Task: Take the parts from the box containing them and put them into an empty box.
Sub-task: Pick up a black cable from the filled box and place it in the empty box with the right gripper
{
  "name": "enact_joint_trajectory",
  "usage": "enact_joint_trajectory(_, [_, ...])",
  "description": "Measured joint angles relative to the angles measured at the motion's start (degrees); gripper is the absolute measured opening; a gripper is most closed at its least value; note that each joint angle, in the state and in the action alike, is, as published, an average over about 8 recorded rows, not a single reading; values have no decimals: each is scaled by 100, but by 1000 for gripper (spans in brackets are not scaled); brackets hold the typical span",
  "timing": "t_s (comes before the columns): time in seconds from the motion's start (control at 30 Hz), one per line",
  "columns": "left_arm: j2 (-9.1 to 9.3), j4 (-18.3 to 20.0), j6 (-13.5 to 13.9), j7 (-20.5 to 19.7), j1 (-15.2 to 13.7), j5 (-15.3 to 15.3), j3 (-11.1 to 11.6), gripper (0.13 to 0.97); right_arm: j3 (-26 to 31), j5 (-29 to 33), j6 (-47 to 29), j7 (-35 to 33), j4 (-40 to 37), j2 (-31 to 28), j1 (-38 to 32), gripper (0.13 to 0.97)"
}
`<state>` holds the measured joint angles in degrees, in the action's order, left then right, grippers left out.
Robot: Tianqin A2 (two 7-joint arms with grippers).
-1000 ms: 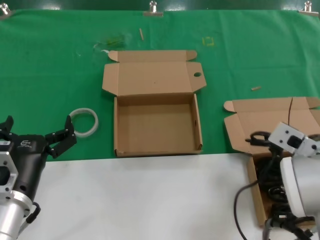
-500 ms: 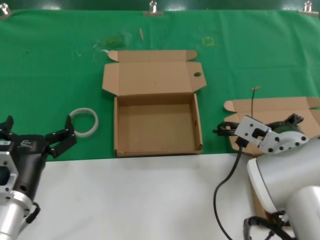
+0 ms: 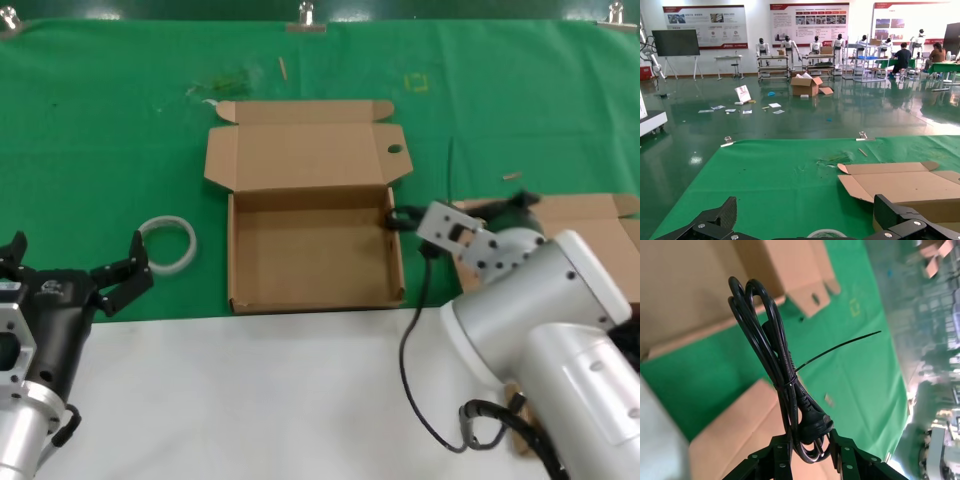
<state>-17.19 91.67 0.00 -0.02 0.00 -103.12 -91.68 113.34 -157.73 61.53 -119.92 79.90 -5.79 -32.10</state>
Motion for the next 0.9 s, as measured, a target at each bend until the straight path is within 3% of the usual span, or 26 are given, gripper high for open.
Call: enact_joint_trajectory(0.9, [0,0,0,0,0,0,0,965,1490,-1,-1171,2074,-922,-1,-481,286])
